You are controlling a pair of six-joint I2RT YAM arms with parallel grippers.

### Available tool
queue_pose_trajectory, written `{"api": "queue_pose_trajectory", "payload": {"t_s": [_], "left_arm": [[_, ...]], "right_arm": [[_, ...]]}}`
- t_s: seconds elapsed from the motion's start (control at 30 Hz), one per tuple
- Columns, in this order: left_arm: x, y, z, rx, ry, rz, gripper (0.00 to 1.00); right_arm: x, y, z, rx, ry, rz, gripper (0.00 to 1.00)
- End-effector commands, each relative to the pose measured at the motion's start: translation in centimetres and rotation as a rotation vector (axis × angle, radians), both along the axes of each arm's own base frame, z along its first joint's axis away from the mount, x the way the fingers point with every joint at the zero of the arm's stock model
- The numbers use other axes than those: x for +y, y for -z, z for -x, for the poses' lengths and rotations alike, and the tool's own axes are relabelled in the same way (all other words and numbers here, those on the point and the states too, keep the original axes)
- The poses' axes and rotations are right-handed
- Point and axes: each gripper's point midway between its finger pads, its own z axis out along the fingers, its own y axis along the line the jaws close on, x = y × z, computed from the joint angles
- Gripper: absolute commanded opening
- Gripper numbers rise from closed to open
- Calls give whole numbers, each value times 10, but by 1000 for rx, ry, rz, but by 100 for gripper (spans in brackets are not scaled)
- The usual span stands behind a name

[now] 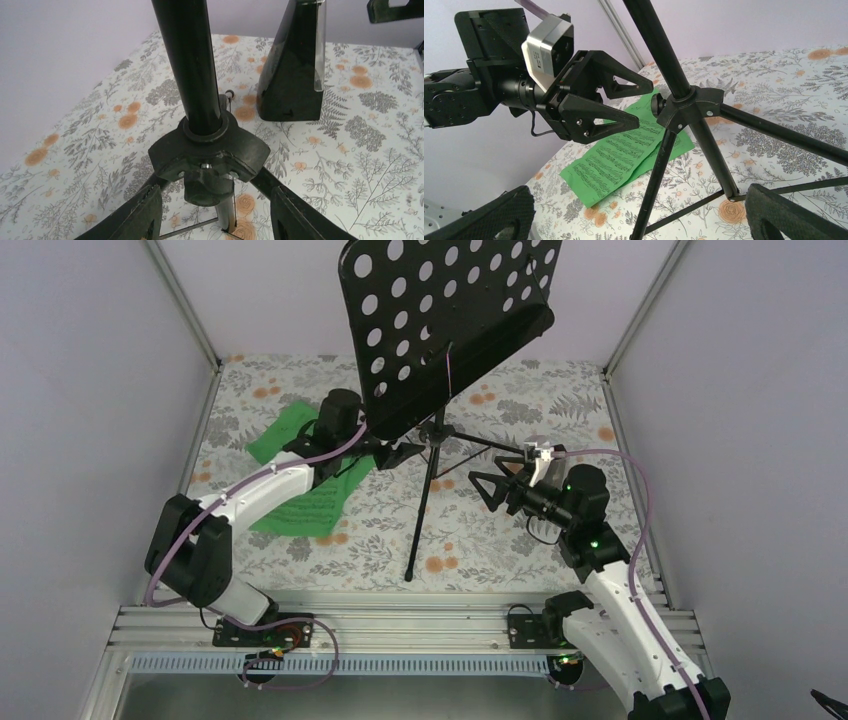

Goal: Pack up the instrument practice props

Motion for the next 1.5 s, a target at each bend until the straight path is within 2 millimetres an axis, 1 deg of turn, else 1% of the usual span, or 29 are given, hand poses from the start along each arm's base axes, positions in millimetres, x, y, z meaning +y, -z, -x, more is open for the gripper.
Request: {"api": "queue_pose_trajectory", "payload": {"t_s": [0.0,0.07,0.17,0.27,0.8,0.93,1.07,1.33,1.47], "left_arm": [[-2,5,-3,-59,22,-48,54],[-2,7,-5,-61,19,-57,51],[-4,9,-8,-59,21,-67,43],[-7,9,-11,-57,24,-72,40],[-11,-1,-19,-124,-5,-39,41],[-13,-4,-19,-138,-2,-22,47],[-16,-3,-20,-136,4,-22,47],[-19,0,-20,-123,16,-31,38],[-19,-2,-19,-117,15,-25,29]], "right_arm": [[5,-6,3,-12,-30,-10,100],[5,-5,3,-9,-31,-10,100],[5,-4,2,-5,-30,-10,100],[5,-2,2,1,-30,-9,100],[5,2,1,13,-27,-4,100],[5,4,1,15,-27,-3,100],[5,5,1,21,-28,-2,100],[5,7,2,25,-28,-1,100],[5,8,2,29,-28,-1,100]]}}
